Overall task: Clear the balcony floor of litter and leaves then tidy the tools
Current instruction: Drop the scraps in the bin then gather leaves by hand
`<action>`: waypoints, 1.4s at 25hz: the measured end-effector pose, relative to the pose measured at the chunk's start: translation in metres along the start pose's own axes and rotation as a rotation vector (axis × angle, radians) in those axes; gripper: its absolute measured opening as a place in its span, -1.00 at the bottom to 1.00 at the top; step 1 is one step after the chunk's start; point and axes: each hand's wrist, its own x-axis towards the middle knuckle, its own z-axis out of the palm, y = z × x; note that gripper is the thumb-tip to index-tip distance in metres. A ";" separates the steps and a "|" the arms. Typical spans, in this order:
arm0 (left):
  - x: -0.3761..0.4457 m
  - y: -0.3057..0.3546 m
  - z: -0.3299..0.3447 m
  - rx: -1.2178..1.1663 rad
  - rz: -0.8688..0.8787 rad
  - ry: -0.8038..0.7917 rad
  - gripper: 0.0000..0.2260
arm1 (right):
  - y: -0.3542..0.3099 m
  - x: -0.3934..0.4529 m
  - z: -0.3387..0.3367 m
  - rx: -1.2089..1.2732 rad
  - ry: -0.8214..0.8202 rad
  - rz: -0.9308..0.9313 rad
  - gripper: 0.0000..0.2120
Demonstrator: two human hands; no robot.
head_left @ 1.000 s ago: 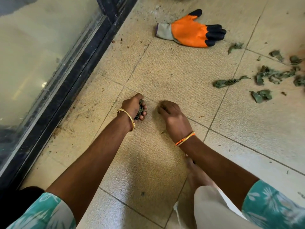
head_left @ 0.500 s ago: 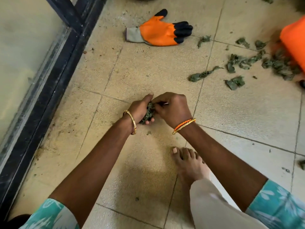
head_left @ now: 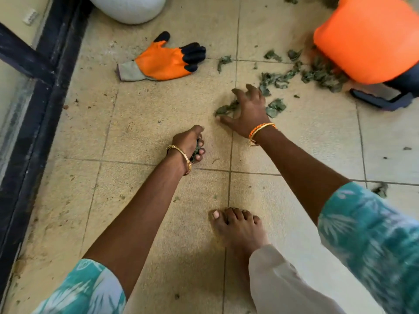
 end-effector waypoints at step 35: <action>0.000 0.005 0.091 0.143 0.057 -0.177 -0.88 | 0.073 -0.046 0.003 -0.004 0.336 -0.154 -0.84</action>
